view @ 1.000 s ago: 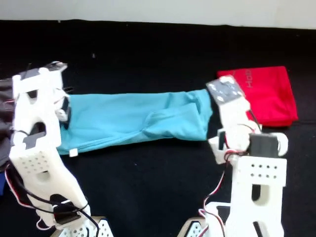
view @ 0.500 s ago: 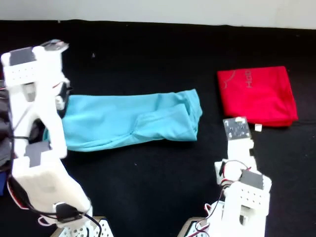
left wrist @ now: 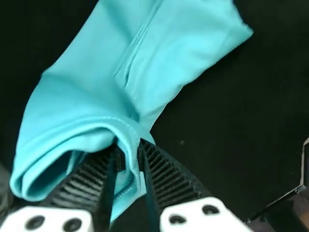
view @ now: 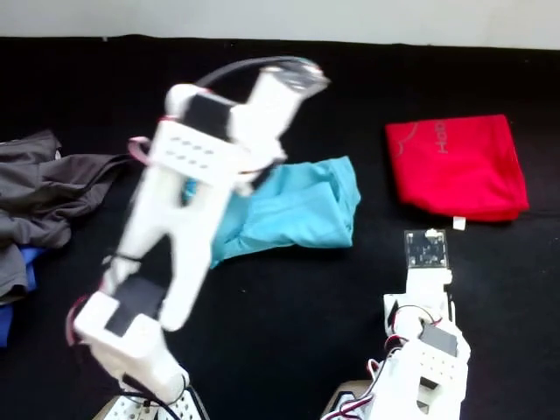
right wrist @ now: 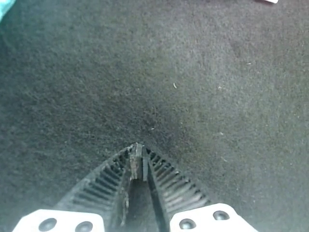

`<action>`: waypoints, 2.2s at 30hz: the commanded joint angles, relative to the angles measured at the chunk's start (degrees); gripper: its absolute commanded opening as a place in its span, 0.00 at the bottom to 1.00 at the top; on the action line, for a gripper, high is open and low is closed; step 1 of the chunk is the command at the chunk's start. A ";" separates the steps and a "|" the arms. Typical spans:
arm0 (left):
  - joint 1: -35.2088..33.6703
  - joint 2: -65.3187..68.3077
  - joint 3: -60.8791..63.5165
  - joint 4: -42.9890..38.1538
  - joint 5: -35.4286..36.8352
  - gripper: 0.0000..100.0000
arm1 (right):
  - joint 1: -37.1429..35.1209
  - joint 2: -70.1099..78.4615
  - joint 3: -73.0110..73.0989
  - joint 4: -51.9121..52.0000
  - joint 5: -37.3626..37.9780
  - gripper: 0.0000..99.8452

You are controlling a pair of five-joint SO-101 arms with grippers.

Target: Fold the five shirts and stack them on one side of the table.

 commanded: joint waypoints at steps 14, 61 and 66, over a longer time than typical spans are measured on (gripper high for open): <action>8.40 44.00 -47.08 -2.46 3.52 0.05 | 1.80 -0.22 1.54 -1.63 0.18 0.01; 13.76 32.75 -41.36 4.57 7.65 0.01 | 1.71 -0.22 1.36 -1.71 0.18 0.01; 7.87 35.21 -39.87 -3.78 7.91 0.01 | 1.71 -0.22 1.36 -1.71 0.18 0.01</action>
